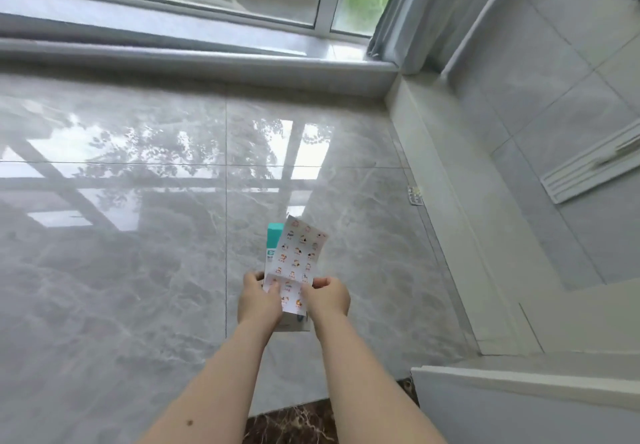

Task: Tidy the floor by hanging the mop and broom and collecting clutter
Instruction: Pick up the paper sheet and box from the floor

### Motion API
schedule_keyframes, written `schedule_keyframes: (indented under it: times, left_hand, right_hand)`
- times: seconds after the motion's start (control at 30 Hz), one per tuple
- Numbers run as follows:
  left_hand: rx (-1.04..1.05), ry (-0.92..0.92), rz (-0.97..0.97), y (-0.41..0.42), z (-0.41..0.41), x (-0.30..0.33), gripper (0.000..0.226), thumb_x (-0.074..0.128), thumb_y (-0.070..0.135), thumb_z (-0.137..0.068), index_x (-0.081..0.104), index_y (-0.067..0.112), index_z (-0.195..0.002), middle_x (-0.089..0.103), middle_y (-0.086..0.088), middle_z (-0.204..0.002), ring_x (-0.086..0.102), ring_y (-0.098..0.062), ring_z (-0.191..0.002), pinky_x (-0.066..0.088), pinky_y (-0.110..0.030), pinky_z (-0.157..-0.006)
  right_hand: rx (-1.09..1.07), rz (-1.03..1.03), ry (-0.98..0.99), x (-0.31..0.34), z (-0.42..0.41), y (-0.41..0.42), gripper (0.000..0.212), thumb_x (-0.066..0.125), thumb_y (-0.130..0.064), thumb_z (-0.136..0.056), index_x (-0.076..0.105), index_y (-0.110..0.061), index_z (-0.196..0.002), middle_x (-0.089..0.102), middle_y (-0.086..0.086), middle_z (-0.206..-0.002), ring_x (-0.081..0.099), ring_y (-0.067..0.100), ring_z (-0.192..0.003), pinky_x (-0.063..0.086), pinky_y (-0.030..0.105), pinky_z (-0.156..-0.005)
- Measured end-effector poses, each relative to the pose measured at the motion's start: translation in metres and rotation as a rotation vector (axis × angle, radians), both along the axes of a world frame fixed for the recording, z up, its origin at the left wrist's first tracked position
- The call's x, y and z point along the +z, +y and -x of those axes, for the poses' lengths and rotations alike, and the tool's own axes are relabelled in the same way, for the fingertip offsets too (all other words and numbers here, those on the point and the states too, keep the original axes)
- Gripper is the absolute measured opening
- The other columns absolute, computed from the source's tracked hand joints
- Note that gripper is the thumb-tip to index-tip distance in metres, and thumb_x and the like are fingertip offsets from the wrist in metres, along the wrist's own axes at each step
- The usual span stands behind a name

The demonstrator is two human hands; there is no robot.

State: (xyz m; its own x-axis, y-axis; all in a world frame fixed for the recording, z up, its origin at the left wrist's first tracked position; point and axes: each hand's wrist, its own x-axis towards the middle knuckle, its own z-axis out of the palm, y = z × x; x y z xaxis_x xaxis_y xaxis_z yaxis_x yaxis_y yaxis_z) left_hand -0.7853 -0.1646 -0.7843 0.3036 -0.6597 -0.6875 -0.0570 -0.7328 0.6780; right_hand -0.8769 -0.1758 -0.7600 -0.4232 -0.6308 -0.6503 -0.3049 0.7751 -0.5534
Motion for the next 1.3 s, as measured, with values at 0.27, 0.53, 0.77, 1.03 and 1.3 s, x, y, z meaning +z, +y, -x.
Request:
schedule_keyframes:
  times: [0.27,0.53,0.77,1.03,1.3]
  left_hand:
    - [0.279,-0.037,0.115,0.020,-0.115,0.100,0.027,0.050,0.018,-0.097,0.043,0.013,-0.122,0.061,-0.013,-0.121,0.060,-0.025,-0.088,0.053,-0.035,-0.073]
    - [0.551,-0.115,0.144,0.089,-0.297,0.166,0.031,0.048,0.023,-0.097,0.041,0.014,-0.126,0.058,-0.013,-0.127,0.062,-0.033,-0.106,0.055,-0.040,-0.087]
    - [0.819,-0.164,0.160,0.226,-0.479,0.185,0.034,0.049,0.025,-0.096,0.043,0.010,-0.126,0.057,-0.014,-0.128,0.058,-0.028,-0.098,0.049,-0.035,-0.079]
    - [1.150,-0.234,0.168,0.431,-0.665,0.202,0.035,0.050,0.025,-0.095,0.044,0.011,-0.126,0.058,-0.014,-0.125,0.058,-0.031,-0.101,0.051,-0.036,-0.081]
    - [1.408,-0.302,0.021,0.607,-0.759,0.198,0.044,0.049,0.030,-0.095,0.044,0.008,-0.133,0.058,-0.014,-0.130,0.063,-0.028,-0.096,0.051,-0.031,-0.069]
  right_hand:
    - [0.296,0.117,-0.033,0.093,-0.118,-0.007,0.004,0.061,-0.014,-0.087,0.057,-0.015,-0.088,0.068,0.007,-0.104,0.061,0.020,-0.084,0.053,0.029,-0.070]
    - [0.598,0.165,-0.107,0.155,-0.315,0.037,0.007,0.062,-0.018,-0.088,0.055,-0.016,-0.088,0.065,0.005,-0.097,0.061,0.019,-0.074,0.042,0.020,-0.043]
    - [0.878,0.166,-0.133,0.179,-0.513,0.157,0.008,0.061,-0.021,-0.087,0.054,-0.017,-0.091,0.064,0.003,-0.091,0.065,0.019,-0.081,0.056,0.029,-0.065]
    - [1.291,0.154,-0.214,0.197,-0.723,0.344,0.016,0.059,-0.009,-0.084,0.054,-0.012,-0.099,0.058,0.004,-0.090,0.055,0.016,-0.069,0.046,0.023,-0.054]
    - [1.623,0.157,-0.200,0.186,-0.849,0.518,0.024,0.057,-0.013,-0.086,0.061,-0.009,-0.109,0.068,0.014,-0.112,0.066,0.030,-0.103,0.056,0.039,-0.086]
